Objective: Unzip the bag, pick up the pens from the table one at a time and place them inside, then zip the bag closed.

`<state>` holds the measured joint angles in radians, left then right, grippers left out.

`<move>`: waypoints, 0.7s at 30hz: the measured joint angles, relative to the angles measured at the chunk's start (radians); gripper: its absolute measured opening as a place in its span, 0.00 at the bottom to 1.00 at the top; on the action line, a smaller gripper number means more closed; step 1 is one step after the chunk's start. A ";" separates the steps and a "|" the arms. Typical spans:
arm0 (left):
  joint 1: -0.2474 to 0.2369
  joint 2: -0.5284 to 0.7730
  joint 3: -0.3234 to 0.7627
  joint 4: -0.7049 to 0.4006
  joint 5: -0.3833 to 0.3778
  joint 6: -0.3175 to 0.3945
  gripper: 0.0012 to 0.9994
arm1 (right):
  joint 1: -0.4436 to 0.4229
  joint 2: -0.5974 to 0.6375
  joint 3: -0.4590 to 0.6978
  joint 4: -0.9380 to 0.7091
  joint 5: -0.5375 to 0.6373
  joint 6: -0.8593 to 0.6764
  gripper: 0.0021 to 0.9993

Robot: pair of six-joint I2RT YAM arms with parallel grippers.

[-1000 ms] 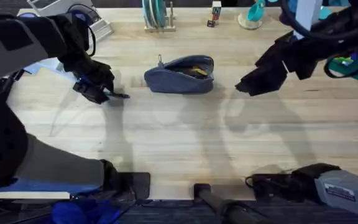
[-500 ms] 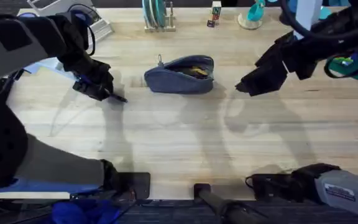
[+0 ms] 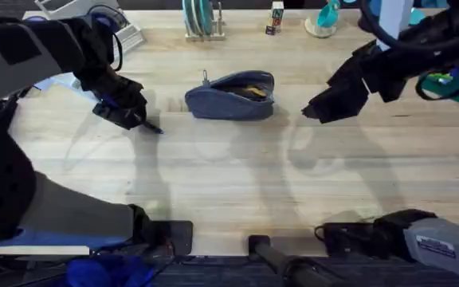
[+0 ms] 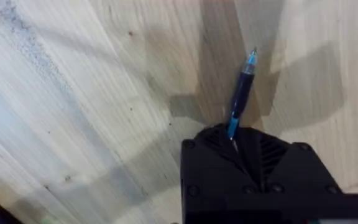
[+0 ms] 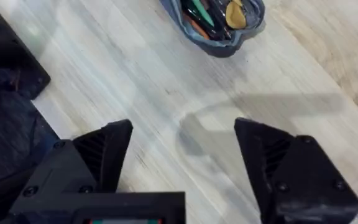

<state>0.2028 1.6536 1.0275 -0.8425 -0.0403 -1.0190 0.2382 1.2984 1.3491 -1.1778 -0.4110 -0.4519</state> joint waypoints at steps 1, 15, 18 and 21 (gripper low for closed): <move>0.000 -0.006 0.000 -0.001 0.001 0.010 0.04 | 0.000 0.000 0.000 0.000 0.000 0.000 1.00; 0.000 -0.266 0.004 -0.014 -0.002 0.240 0.04 | 0.000 0.000 0.000 0.000 0.000 0.000 1.00; 0.000 -0.301 0.004 -0.019 -0.004 0.274 0.04 | 0.000 0.000 0.000 0.000 0.000 0.000 1.00; 0.000 -0.340 0.004 -0.023 -0.008 0.297 0.04 | 0.000 0.000 0.000 0.000 0.000 0.000 1.00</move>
<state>0.2028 1.3133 1.0317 -0.8655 -0.0487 -0.7217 0.2382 1.2984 1.3491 -1.1779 -0.4107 -0.4519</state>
